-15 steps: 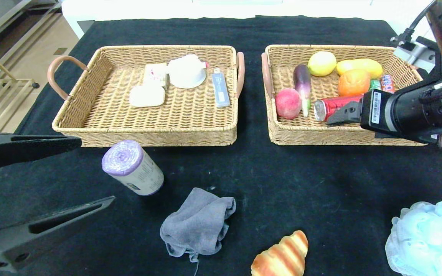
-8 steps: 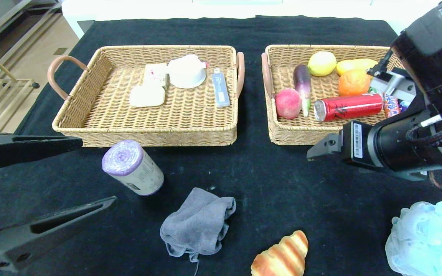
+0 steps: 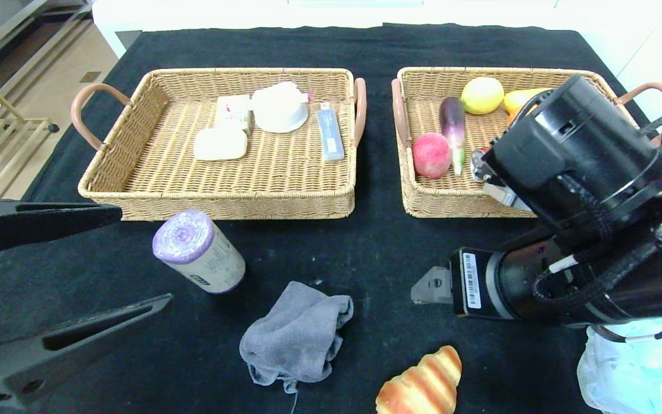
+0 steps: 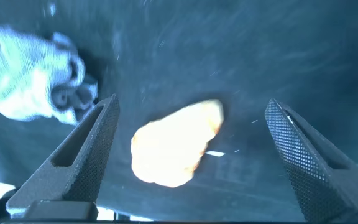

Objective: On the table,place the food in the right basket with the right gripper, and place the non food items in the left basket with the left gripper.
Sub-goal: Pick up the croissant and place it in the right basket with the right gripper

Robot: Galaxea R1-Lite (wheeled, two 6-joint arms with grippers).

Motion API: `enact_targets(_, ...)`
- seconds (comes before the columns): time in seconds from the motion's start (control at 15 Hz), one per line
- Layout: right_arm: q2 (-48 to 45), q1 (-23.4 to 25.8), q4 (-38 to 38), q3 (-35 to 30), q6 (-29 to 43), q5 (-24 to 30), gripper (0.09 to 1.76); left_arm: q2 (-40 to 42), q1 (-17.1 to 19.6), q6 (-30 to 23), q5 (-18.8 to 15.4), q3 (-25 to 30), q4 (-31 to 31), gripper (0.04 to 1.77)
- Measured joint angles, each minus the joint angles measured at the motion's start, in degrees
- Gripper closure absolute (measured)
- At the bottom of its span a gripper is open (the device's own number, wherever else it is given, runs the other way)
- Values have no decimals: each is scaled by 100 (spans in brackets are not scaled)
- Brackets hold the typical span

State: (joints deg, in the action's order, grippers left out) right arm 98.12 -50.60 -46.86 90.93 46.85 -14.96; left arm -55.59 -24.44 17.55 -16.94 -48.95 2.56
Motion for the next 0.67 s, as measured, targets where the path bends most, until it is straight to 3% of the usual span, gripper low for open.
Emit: enact_targets(0.67,457,-747,4,-375,221,2,14,5,0,2,-2,0,0,9)
